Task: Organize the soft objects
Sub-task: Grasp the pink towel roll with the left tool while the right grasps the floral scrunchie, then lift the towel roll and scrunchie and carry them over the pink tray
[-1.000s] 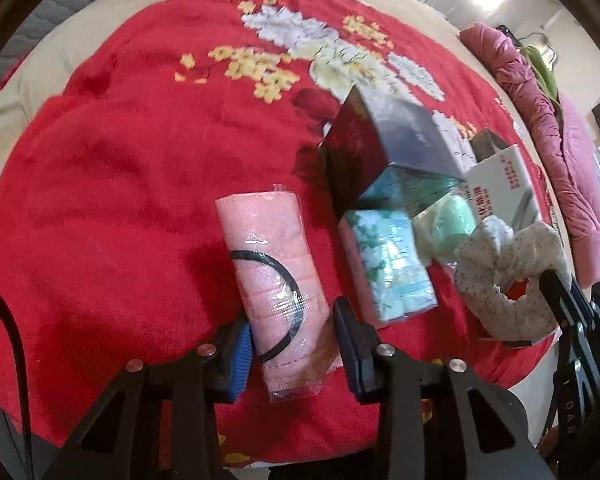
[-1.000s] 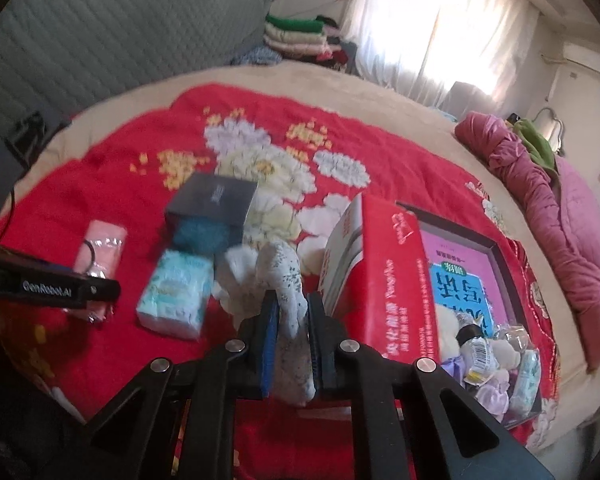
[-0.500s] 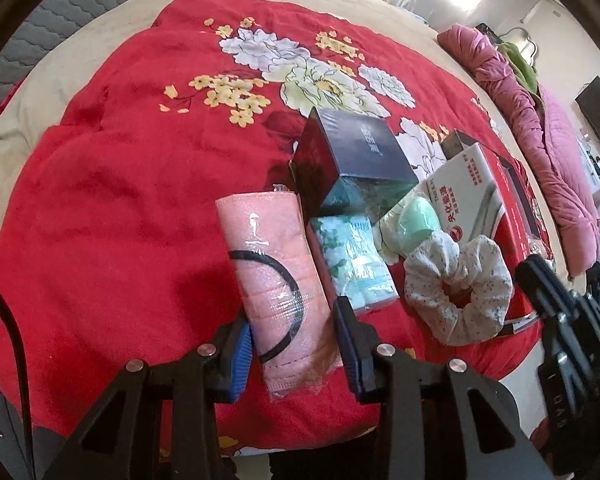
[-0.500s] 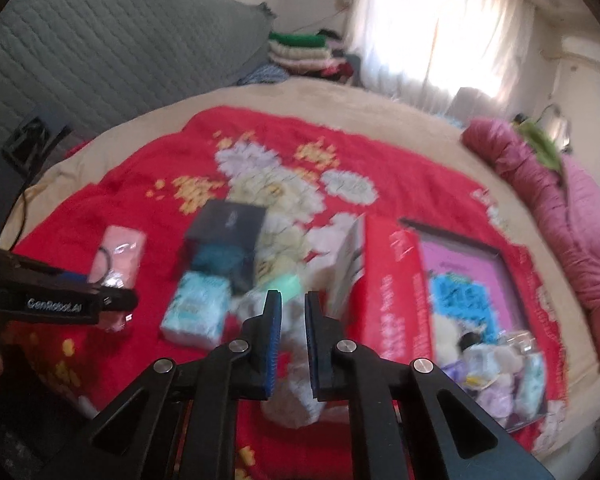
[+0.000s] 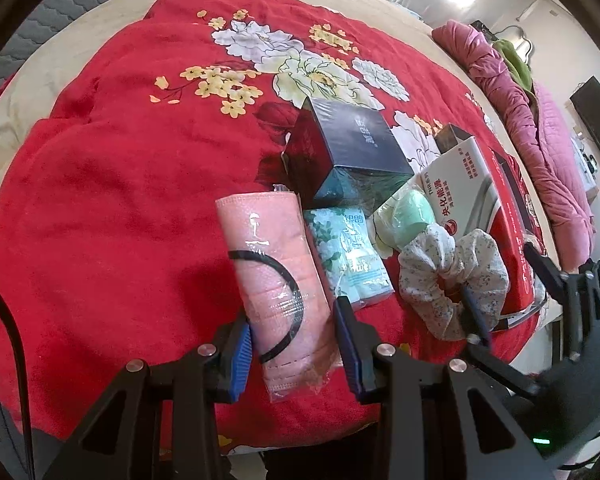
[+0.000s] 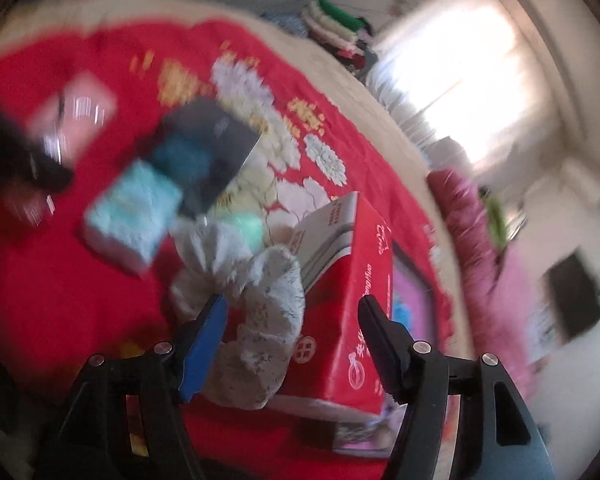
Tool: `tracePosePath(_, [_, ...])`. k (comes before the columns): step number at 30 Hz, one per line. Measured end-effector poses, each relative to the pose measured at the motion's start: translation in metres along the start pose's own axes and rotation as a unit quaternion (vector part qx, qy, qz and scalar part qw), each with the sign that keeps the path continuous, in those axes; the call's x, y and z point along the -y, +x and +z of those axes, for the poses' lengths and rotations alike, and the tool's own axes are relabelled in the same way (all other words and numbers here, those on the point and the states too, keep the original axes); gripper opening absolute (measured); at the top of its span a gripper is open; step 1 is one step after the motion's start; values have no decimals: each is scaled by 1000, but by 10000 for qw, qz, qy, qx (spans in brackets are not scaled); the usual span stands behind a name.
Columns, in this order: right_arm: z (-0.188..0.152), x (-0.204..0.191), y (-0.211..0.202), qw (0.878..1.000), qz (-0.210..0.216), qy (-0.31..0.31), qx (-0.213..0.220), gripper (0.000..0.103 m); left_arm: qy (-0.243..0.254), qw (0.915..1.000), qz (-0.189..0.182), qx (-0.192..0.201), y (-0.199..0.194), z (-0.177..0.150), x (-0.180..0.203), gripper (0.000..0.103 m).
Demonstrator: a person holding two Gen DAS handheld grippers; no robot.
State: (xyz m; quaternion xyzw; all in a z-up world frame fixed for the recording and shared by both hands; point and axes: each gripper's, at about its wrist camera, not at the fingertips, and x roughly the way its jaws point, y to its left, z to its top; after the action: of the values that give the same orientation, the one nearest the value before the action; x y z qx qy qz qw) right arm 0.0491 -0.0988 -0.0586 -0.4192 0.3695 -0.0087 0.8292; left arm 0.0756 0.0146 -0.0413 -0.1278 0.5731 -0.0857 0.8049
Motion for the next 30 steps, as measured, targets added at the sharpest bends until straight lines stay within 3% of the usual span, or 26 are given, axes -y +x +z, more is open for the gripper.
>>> tracePosePath(3, [2, -5, 10, 9999, -83, -131, 26, 65, -19, 10000, -10, 5, 0, 1, -1, 38])
tracePosePath(5, [5, 2, 13, 9999, 6, 64, 120, 48, -26, 10000, -10, 5, 0, 1, -2, 38])
tracePosePath(6, [5, 6, 14, 9997, 53, 176, 139, 32, -30, 10000, -11, 9, 0, 2, -2, 38])
tracePosePath(7, [7, 10, 16, 9995, 75, 271, 142, 23, -34, 10000, -12, 17, 0, 2, -2, 38])
tracePosePath(9, [6, 20, 20, 9983, 175, 541, 152, 18, -14, 10000, -6, 26, 0, 2, 0, 38])
tracePosePath(16, [6, 55, -3, 9888, 252, 1326, 634, 13, 37, 10000, -4, 77, -5, 2, 5, 38])
tracePosePath(22, [-4, 96, -33, 9601, 924, 2353, 1194, 13, 59, 9999, 2, 128, -9, 2, 8, 38])
tracePosePath(30, [-14, 126, -49, 9454, 803, 2849, 1367, 13, 246, 9993, -53, 271, -23, 7, 27, 38])
